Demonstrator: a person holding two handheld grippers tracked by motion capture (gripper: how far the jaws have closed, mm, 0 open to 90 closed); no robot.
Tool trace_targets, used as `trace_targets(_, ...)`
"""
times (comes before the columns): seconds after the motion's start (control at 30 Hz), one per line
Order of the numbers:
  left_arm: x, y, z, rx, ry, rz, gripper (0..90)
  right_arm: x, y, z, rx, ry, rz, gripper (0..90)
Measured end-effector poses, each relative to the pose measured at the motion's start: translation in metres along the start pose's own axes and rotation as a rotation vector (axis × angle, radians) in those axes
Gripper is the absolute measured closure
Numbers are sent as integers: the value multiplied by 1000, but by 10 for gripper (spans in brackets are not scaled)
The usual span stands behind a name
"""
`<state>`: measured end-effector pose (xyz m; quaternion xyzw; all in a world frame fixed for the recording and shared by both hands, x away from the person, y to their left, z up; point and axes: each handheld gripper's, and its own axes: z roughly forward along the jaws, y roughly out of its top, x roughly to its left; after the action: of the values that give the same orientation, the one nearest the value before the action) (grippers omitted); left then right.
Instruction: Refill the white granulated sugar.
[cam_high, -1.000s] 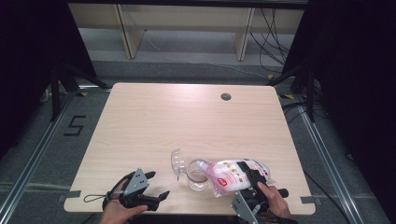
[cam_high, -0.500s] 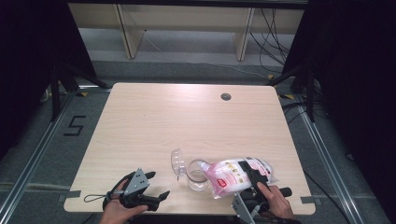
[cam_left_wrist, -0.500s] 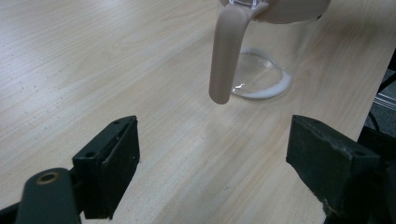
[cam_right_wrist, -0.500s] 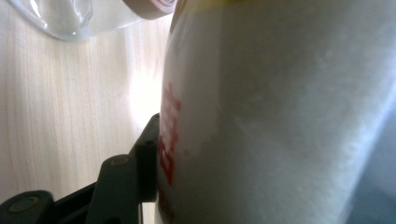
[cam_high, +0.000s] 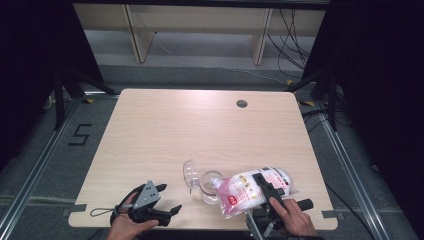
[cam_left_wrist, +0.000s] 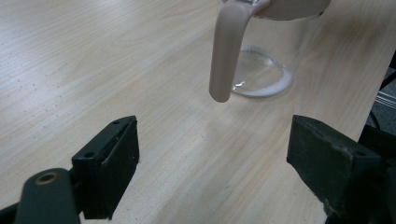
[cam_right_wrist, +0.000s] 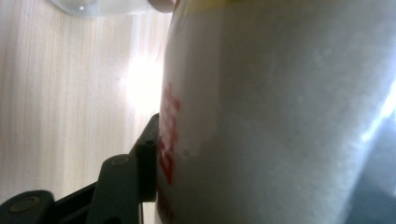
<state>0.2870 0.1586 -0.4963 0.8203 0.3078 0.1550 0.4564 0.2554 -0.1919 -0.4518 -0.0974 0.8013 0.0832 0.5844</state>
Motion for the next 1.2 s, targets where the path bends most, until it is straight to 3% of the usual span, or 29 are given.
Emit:
trace_targets(0.07, -1, 0, 0, -4, 2, -5, 166, -4, 2, 1, -6, -14, -73, 474)
trace_targets(0.17, -2, 0, 1, -9, 1, -11, 166, 0, 3, -1, 24, -8, -30, 474)
trace_targets(0.2, -2, 0, 1, -8, -5, -11, 166, -2, 4, 1, 8, -15, -87, 475)
trace_targets(0.23, -2, 0, 1, -8, -5, -11, 166, -2, 4, 1, 8, -15, -87, 475)
trace_targets(0.27, -2, 0, 1, -8, -4, -12, 166, -3, 5, 3, 3, -30, -145, 476)
trace_targets(0.3, -1, 0, 1, -8, -4, -8, 166, -3, 5, 3, 5, -26, -161, 476)
trace_targets(0.33, -1, 0, 1, -7, -4, -8, 166, 0, 3, 3, 11, -33, -124, 477)
trace_targets(0.37, -1, 0, 1, -7, -4, -8, 166, 0, 3, 3, 11, -33, -124, 477)
trace_targets(0.4, -1, 0, 1, -3, -3, -7, 167, -4, 4, 4, -1, -51, -191, 478)
trace_targets(0.43, -1, 0, 1, -3, -3, -7, 166, -4, 4, 4, -1, -51, -191, 478)
trace_targets(0.47, -1, 0, 1, -1, 0, 0, 166, 0, 4, 3, 39, -39, -176, 479)
trace_targets(0.5, -1, 0, 1, -1, 0, 0, 166, 0, 5, 2, 46, -44, -190, 479)
trace_targets(0.57, -1, 0, 1, 4, 3, 4, 166, -1, 5, 4, 28, -63, -211, 480)
trace_targets(0.63, -1, 0, 1, -2, -1, -3, 166, -5, 7, 4, 29, -63, -282, 481)
trace_targets(0.67, -1, 0, 1, -1, 0, -1, 166, -5, 7, 4, 29, -63, -282, 481)
trace_targets(0.73, -1, 0, 1, -1, 2, -7, 166, -1, 5, 4, 48, -65, -227, 483)
trace_targets(0.8, -1, -1, 3, -13, -3, -23, 166, -1, 5, 4, 49, -61, -234, 483)
trace_targets(1.1, -1, -1, 2, -7, 0, -19, 166, -3, 6, 6, 36, -67, -275, 486)
trace_targets(1.13, -1, -1, 2, -7, 0, -19, 166, -1, 5, 5, 47, -67, -244, 486)
trace_targets(1.2, -1, -1, 2, -3, 0, -14, 167, -1, 5, 5, 48, -68, -249, 486)
